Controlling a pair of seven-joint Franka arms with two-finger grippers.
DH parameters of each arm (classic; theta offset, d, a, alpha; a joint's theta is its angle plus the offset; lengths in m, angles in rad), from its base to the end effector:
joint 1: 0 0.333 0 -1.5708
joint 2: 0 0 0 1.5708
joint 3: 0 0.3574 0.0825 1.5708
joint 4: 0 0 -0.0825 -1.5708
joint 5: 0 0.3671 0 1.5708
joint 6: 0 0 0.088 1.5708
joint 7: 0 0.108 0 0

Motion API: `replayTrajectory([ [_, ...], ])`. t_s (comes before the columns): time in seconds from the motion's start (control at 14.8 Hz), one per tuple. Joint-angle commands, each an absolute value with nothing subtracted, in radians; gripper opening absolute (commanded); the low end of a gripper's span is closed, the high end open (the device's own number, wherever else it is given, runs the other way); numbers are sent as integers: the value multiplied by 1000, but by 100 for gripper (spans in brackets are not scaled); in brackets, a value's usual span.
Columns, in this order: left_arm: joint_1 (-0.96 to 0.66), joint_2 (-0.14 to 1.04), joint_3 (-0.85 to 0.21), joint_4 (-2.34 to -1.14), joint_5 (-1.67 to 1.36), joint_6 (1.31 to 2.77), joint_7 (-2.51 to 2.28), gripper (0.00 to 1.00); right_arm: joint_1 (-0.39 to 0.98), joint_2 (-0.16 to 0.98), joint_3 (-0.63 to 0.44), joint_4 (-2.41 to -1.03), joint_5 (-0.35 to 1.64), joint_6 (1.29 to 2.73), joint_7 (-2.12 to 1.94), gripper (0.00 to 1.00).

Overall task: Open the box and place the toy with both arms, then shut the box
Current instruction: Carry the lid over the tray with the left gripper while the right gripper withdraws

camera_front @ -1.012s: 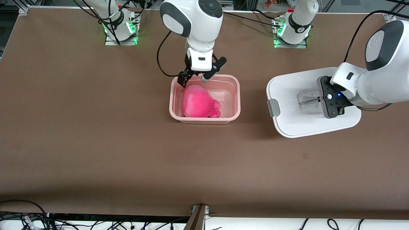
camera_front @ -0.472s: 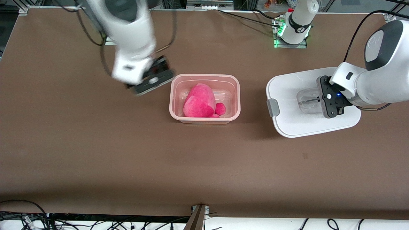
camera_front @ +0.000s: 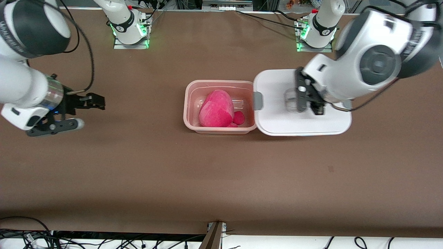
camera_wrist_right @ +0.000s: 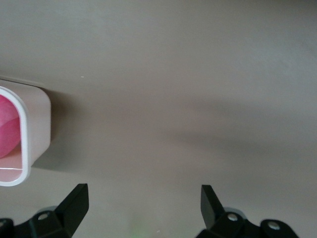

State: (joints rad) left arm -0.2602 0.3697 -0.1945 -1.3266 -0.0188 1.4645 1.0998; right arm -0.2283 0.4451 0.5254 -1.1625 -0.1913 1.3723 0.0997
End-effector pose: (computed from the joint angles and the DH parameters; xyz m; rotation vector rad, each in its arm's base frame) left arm 0.5842 -0.2619 0.5507 2.1242 -2.0794 -0.2759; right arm 0.6449 0.0839 0.5893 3.1134 0.2391 -0.2877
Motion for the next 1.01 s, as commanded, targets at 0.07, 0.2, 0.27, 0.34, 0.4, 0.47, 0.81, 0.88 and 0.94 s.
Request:
replayTrajectory([
  [0.07,-408,475,-187,-1266,-21,1581,1095,0,-273,440,505,-1155,-193,1344,120,100],
  [0.2,-497,511,-186,-1273,-9,1688,1088,0,-272,440,489,-1152,-195,1345,112,100],
  [0.27,-518,534,-184,-1273,-9,1728,1088,0,-267,440,489,-1152,-195,1342,109,100],
  [0.34,-528,566,-186,-1272,-14,1764,1086,0,-264,421,488,-1152,-195,1344,112,100],
  [0.4,-529,593,-187,-1267,-21,1811,1085,0,-255,391,473,-1152,-192,1353,110,100],
  [0.47,-534,612,-187,-1269,-23,1859,1080,0,-236,367,424,-1154,-192,1362,110,100],
  [0.81,-589,627,-186,-1282,-12,1873,959,0,-83,269,169,-1222,-181,1382,94,100],
  [0.88,-589,629,-186,-1287,-18,1870,960,0,-46,237,114,-1270,-183,1384,87,100],
  [0.94,-589,637,-186,-1289,-18,1861,962,0,-28,216,79,-1294,-176,1382,84,100],
])
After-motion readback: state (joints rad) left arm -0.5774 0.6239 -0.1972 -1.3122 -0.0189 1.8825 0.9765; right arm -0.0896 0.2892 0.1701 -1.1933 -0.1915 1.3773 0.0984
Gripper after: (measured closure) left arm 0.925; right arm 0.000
